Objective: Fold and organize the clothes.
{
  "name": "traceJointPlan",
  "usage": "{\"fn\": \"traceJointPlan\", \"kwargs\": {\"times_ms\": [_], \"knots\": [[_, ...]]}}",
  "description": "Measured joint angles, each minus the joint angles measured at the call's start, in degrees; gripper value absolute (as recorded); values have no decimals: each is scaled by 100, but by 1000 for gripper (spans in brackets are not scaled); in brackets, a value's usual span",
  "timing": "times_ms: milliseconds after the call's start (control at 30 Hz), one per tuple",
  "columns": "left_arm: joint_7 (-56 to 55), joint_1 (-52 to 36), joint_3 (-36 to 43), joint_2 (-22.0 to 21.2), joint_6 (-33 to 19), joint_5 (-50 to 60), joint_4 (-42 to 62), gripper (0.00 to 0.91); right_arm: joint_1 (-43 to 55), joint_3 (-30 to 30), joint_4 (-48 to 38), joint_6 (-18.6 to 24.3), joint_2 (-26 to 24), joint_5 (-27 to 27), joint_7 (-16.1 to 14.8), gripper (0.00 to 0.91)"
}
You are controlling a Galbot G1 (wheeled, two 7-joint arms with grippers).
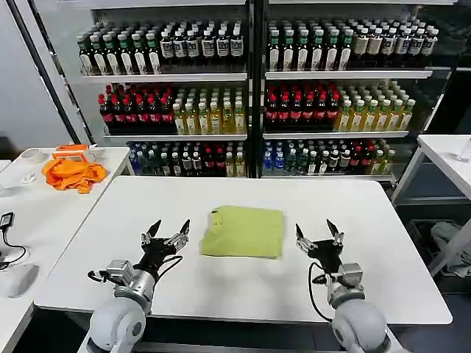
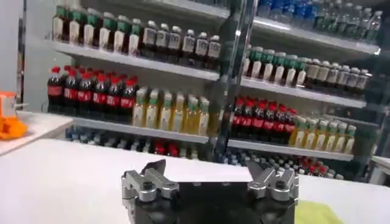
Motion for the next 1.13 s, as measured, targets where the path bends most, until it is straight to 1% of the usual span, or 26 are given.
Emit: {"fn": "traceJointPlan", "kwargs": {"times_ms": [233,533,967,1133], "knots": [[107,255,-82,6,-93,277,-205,907,-341,194,129,169,149,-237,-51,907],[266,592,-203,-64,-143,623,-360,907,-506,242,269,298,167,-314,-45,907],[352,825,-434,133,-120,636,-429,907,-449,121,353,324,142,-367,-5,907],[370,912,-526,135,-142,630,-413,907,-343,2,317,330,169,-361,48,907]]}}
